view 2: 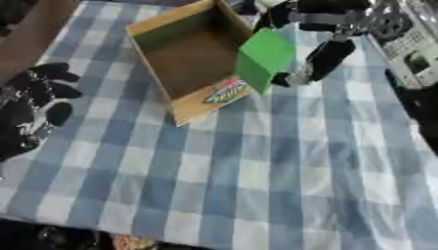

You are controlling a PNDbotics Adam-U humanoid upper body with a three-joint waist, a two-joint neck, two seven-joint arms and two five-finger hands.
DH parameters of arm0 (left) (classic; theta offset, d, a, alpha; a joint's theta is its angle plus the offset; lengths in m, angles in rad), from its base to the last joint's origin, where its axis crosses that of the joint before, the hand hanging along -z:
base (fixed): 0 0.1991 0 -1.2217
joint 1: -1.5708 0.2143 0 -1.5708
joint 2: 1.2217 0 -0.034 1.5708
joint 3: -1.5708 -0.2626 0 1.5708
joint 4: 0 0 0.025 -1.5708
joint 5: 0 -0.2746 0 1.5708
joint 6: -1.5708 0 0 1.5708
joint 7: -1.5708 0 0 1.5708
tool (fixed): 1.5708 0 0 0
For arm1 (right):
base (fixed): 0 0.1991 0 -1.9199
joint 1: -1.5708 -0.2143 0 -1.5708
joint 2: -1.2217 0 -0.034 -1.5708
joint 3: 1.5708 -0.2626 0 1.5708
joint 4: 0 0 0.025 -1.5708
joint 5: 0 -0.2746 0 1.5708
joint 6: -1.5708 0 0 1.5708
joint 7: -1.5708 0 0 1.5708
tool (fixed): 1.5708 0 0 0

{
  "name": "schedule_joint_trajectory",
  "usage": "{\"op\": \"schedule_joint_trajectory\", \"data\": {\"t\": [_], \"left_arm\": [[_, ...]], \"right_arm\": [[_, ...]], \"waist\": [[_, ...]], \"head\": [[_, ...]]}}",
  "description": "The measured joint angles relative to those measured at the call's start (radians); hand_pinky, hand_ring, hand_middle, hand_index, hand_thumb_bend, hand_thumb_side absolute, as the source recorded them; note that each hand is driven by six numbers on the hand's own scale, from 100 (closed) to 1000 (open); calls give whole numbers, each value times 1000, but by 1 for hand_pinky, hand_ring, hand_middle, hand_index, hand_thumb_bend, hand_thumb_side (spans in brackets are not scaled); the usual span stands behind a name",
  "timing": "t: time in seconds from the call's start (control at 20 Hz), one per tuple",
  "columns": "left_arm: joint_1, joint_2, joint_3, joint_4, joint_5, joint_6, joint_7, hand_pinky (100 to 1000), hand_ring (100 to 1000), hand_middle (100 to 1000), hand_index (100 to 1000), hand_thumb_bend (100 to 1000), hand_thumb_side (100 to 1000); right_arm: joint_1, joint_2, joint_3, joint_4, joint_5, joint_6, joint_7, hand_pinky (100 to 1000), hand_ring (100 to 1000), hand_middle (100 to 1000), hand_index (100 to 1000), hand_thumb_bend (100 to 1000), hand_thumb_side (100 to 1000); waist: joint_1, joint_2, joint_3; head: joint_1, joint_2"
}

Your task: Pick up objects on the table and place them in the box.

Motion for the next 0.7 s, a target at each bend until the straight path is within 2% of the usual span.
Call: {"op": "schedule_joint_trajectory", "data": {"t": [0.2,0.25,0.35,0.7], "left_arm": [[-3,-3,-12,0,8,-1,-13,789,682,718,866,503,503],[-4,-6,-13,0,9,0,-16,789,682,718,866,504,503],[-4,-10,-18,0,10,0,-20,789,682,717,866,503,503],[-7,-11,-24,0,17,-1,-28,789,681,717,866,504,506]], "right_arm": [[-36,35,-47,97,54,0,-48,852,860,859,609,258,327],[-45,44,-59,119,67,0,-62,851,861,861,610,214,338],[-59,60,-77,160,93,0,-104,850,860,858,610,263,317],[-78,103,-98,254,213,8,-269,844,856,860,620,258,328]], "waist": [[0,-3,26],[0,-3,31],[-1,-4,39],[-5,-4,57]], "head": [[-16,0],[-19,0],[-25,-1],[-38,-8]]}}
